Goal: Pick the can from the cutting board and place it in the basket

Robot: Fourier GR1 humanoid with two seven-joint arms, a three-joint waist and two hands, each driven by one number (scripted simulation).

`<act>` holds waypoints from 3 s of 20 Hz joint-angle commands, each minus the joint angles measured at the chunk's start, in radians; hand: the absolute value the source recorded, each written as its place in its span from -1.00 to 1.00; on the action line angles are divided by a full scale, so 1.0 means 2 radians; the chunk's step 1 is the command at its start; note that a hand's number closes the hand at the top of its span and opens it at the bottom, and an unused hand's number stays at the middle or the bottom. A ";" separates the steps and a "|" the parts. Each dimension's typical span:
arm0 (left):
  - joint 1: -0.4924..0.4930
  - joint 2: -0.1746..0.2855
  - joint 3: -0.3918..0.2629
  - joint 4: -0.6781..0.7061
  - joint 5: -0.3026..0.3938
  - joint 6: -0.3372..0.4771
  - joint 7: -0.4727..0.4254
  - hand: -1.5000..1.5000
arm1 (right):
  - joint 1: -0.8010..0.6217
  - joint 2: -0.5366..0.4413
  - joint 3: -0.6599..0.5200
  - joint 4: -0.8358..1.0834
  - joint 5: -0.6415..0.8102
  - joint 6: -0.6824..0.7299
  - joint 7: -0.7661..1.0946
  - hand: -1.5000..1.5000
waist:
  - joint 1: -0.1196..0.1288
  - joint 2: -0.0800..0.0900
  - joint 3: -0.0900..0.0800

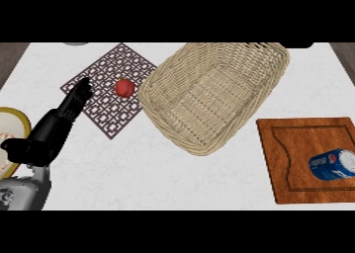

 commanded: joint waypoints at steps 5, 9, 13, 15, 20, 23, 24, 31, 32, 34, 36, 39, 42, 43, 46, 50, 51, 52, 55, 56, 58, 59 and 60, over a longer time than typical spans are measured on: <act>0.011 -0.012 0.016 0.000 -0.012 -0.016 -0.012 0.00 | 0.003 0.079 0.057 0.053 0.149 -0.058 -0.106 -1.00 | -0.001 0.000 0.000; -0.007 -0.038 0.013 0.015 -0.035 -0.006 -0.009 0.00 | -0.024 0.088 0.044 0.090 0.169 -0.062 -0.123 -1.00 | -0.002 0.000 0.000; -0.028 -0.029 0.033 0.033 -0.024 -0.028 -0.001 0.00 | -0.076 0.112 0.079 0.154 0.207 -0.093 -0.142 -1.00 | 0.001 0.001 0.000; 0.006 -0.045 0.018 -0.015 -0.045 -0.016 0.013 0.00 | -0.027 0.109 0.032 0.111 0.178 -0.062 -0.170 -1.00 | -0.001 -0.001 0.000; 0.012 -0.059 0.025 0.025 -0.060 -0.025 -0.033 0.00 | -0.054 0.124 0.024 0.090 0.165 -0.033 -0.146 -1.00 | -0.002 0.000 0.000; 0.013 -0.046 0.040 -0.038 -0.041 -0.045 0.029 0.00 | -0.069 0.131 0.029 0.082 0.177 -0.011 -0.111 -1.00 | 0.000 0.000 0.000; 0.006 -0.050 0.049 0.030 -0.054 -0.046 -0.030 0.00 | -0.050 0.138 0.032 0.093 0.196 -0.025 -0.146 -1.00 | -0.002 0.000 0.000; 0.041 -0.035 0.067 -0.043 -0.034 -0.075 0.001 0.00 | -0.064 0.148 0.054 0.091 0.250 -0.025 -0.120 -1.00 | 0.002 0.000 0.000; 0.002 -0.069 0.037 -0.035 -0.064 -0.038 0.039 0.00 | -0.064 0.154 0.060 0.114 0.264 -0.038 -0.132 -1.00 | 0.000 0.000 0.000; 0.005 -0.065 0.047 -0.024 -0.060 -0.056 0.022 0.00 | -0.074 0.153 0.054 0.121 0.270 -0.030 -0.139 -1.00 | 0.000 0.000 0.000; 0.038 -0.065 0.054 -0.045 -0.055 -0.057 0.011 0.00 | -0.094 0.156 0.065 0.141 0.278 -0.032 -0.137 -1.00 | 0.002 0.000 0.000; -0.008 -0.060 0.062 -0.015 -0.061 -0.063 0.018 0.00 | -0.084 0.193 0.098 0.128 0.319 -0.062 -0.114 -1.00 | 0.000 0.000 0.000; 0.014 -0.079 0.058 0.004 -0.067 -0.063 -0.010 0.00 | -0.100 0.182 0.077 0.182 0.311 -0.066 -0.152 -1.00 | 0.000 0.000 0.000; -0.013 -0.063 0.074 0.008 -0.055 -0.072 0.012 0.00 | -0.128 0.174 0.086 0.194 0.323 -0.053 -0.126 -1.00 | 0.001 0.000 0.000; 0.017 -0.058 0.073 -0.050 -0.052 -0.080 0.025 0.00 | -0.128 0.167 0.073 0.230 0.331 -0.067 -0.146 -1.00 | 0.002 0.000 0.000; -0.014 -0.074 0.075 0.016 -0.074 -0.066 -0.003 0.00 | -0.131 0.170 0.075 0.231 0.340 -0.058 -0.137 -1.00 | 0.000 0.000 0.000; 0.004 -0.079 0.073 0.018 -0.082 -0.065 -0.026 0.00 | -0.105 0.170 0.066 0.210 0.334 -0.054 -0.148 -1.00 | -0.001 0.000 0.000; 0.006 -0.095 0.050 -0.013 -0.093 -0.050 0.011 0.00 | -0.113 0.156 0.062 0.256 0.341 -0.071 -0.178 -1.00 | 0.000 0.000 0.000; -0.002 -0.066 0.089 0.012 -0.067 -0.081 -0.010 0.00 | -0.127 0.181 0.082 0.284 0.349 -0.087 -0.182 -1.00 | 0.000 0.000 0.000; 0.013 -0.088 0.062 -0.036 -0.081 -0.063 0.019 0.00 | -0.127 0.180 0.081 0.277 0.345 -0.069 -0.170 -1.00 | 0.001 0.000 0.000; 0.004 -0.074 0.083 0.010 -0.072 -0.082 -0.016 0.00 | -0.120 0.178 0.083 0.278 0.348 -0.070 -0.182 -1.00 | 0.000 0.000 0.000; 0.012 -0.102 0.049 -0.010 -0.097 -0.058 -0.003 0.00 | -0.128 0.174 0.086 0.280 0.350 -0.063 -0.183 -1.00 | 0.000 0.000 0.000; 0.015 -0.082 0.065 -0.038 -0.076 -0.077 0.030 0.00 | -0.135 0.160 0.086 0.282 0.342 -0.035 -0.184 1.00 | 0.001 0.000 0.000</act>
